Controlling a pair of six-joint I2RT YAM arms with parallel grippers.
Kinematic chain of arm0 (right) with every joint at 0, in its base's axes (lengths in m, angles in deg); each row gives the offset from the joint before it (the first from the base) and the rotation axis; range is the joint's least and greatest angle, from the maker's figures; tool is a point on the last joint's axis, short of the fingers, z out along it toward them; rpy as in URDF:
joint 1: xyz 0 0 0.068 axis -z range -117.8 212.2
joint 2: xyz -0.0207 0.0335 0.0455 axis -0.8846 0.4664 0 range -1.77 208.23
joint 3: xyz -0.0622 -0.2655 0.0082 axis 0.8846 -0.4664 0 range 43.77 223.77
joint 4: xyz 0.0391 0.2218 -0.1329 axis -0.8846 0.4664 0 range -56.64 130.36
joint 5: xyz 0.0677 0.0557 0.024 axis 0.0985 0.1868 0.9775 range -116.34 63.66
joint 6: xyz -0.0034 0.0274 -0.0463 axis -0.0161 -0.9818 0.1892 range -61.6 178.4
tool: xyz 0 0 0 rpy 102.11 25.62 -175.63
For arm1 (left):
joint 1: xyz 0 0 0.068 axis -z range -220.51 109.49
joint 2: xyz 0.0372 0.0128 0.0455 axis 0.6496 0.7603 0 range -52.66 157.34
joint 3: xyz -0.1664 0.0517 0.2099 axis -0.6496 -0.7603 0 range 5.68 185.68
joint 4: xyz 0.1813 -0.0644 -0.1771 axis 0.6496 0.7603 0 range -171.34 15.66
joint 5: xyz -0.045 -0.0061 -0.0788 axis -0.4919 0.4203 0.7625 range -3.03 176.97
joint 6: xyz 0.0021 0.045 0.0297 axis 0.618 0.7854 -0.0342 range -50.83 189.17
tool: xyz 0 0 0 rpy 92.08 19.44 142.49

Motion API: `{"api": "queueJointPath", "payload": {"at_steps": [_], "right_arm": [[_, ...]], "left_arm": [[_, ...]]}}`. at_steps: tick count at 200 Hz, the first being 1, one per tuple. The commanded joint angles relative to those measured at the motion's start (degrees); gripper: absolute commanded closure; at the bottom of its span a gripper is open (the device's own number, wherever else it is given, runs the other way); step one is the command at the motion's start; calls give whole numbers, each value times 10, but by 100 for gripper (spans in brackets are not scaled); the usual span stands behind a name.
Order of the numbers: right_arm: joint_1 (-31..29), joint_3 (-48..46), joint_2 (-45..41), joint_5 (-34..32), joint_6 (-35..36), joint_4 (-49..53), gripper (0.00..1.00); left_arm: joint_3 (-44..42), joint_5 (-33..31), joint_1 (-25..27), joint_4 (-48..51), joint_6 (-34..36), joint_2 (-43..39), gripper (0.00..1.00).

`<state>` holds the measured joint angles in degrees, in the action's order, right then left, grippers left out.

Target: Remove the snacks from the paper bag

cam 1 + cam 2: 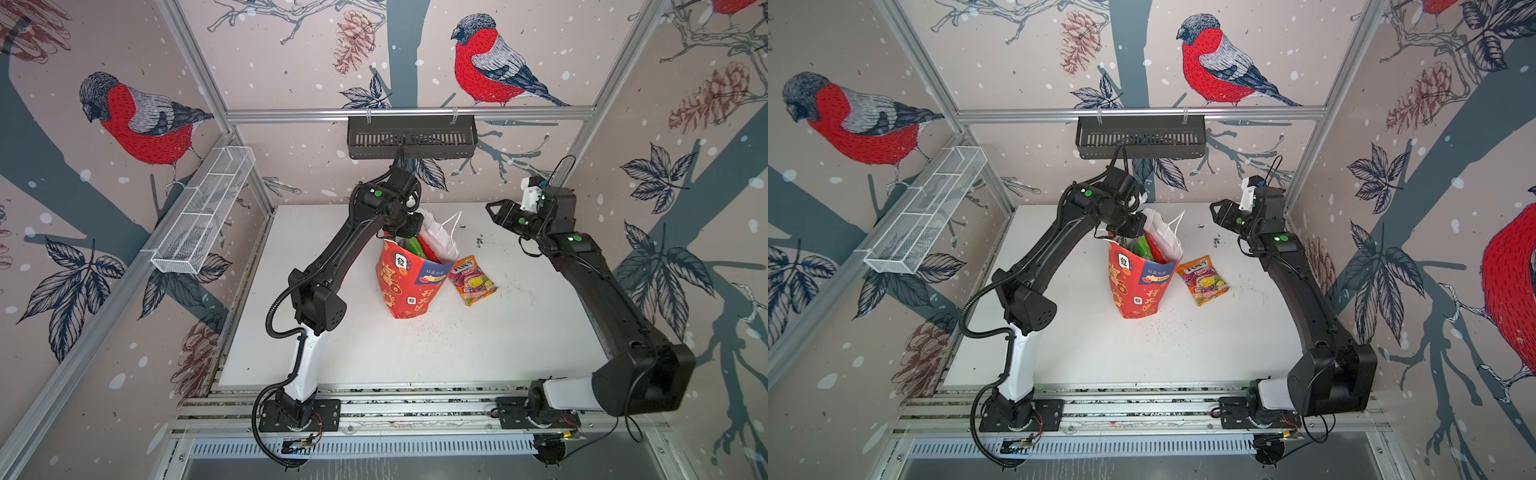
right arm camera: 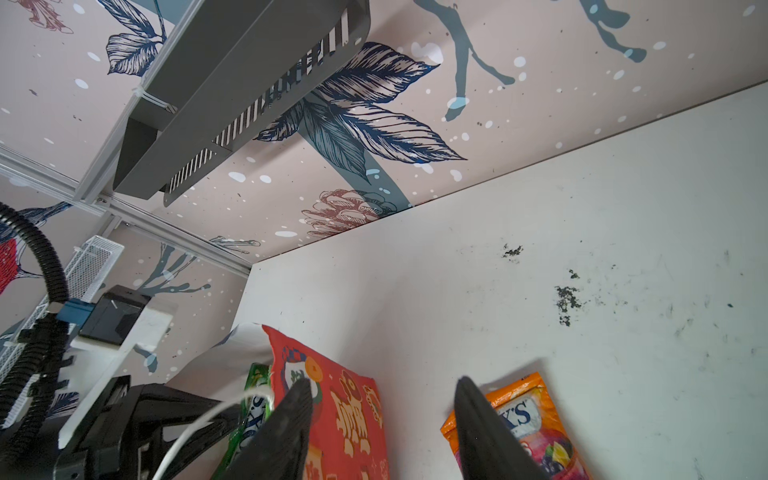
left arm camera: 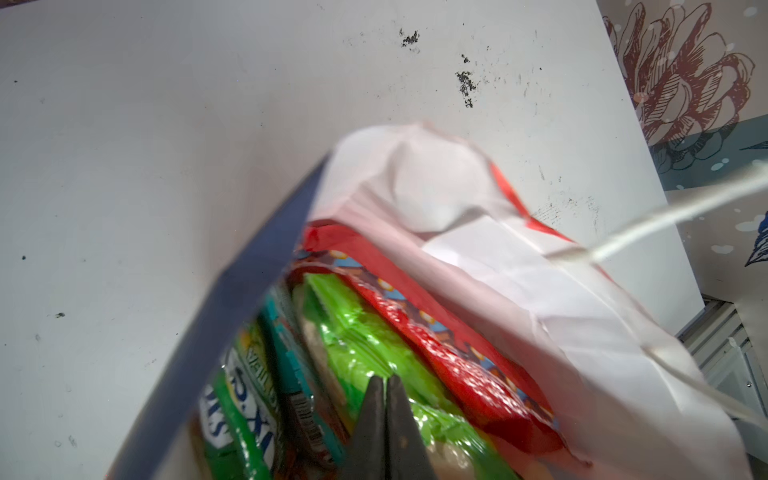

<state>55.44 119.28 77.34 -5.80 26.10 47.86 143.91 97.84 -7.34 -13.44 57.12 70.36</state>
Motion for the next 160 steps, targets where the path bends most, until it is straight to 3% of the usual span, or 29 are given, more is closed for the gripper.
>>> {"api": "queueJointPath", "payload": {"at_steps": [1, 85, 133, 160], "right_arm": [[-20, 3, -6, 7, 21, -11, 44], [-162, 27, 63, 87, 62, -3, 40], [-198, 68, 84, 80, 123, 77, 40], [-217, 103, 111, 25, 144, 118, 41]], "left_arm": [[-31, 5, -6, -37, 3, -27, 100], [-173, -8, -32, -87, 17, -75, 100], [-178, -28, -42, -87, 9, -85, 100], [-177, -27, -47, -87, 12, -86, 100]]}}
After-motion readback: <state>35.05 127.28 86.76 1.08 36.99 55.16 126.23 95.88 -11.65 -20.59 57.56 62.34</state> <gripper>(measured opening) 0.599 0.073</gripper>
